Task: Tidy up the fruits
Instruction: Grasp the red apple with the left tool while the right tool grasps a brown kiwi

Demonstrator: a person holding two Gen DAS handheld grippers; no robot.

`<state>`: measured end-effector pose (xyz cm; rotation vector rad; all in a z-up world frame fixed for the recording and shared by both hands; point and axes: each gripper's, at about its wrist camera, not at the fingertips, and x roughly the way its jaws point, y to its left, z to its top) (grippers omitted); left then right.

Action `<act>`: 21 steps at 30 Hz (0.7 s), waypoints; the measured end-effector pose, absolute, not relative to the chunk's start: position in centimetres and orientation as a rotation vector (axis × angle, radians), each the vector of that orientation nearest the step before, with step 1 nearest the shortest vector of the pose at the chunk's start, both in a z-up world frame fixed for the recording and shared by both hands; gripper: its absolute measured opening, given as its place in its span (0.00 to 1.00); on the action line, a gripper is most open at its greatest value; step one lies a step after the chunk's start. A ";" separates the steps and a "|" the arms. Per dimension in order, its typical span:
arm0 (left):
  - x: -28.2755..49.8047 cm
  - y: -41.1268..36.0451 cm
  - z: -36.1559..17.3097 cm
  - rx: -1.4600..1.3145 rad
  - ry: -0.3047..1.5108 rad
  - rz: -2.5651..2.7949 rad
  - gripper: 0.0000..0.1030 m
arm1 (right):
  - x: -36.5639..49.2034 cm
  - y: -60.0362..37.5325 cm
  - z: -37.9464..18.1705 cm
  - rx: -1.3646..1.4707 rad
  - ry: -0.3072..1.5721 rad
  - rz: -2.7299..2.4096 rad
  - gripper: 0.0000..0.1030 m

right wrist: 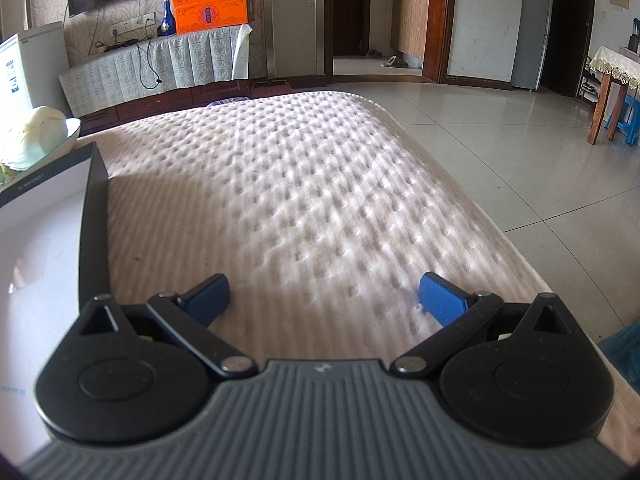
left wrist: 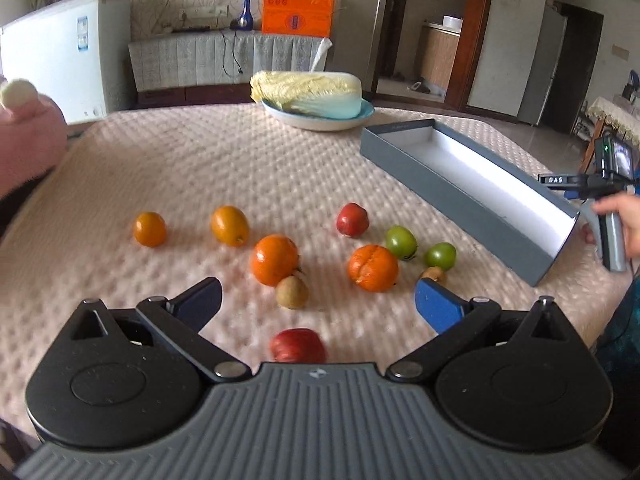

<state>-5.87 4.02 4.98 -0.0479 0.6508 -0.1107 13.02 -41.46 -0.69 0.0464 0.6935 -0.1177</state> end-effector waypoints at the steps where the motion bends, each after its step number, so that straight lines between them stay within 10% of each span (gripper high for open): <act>1: -6.1 4.3 5.0 -0.047 0.649 -0.114 1.00 | 13.2 -41.4 -0.6 0.057 0.706 -0.129 1.00; 7: -6.3 5.6 4.4 -0.080 0.665 -0.124 1.00 | 8.7 -39.9 2.7 -0.064 0.731 -0.194 0.99; 17: -7.2 5.2 5.2 -0.088 0.571 -0.034 1.00 | -12.0 -27.3 15.5 -0.320 -0.152 -0.138 1.00; 21: -7.9 5.4 5.2 -0.125 0.566 -0.018 1.00 | -11.9 -24.4 14.1 -0.109 0.106 0.213 0.99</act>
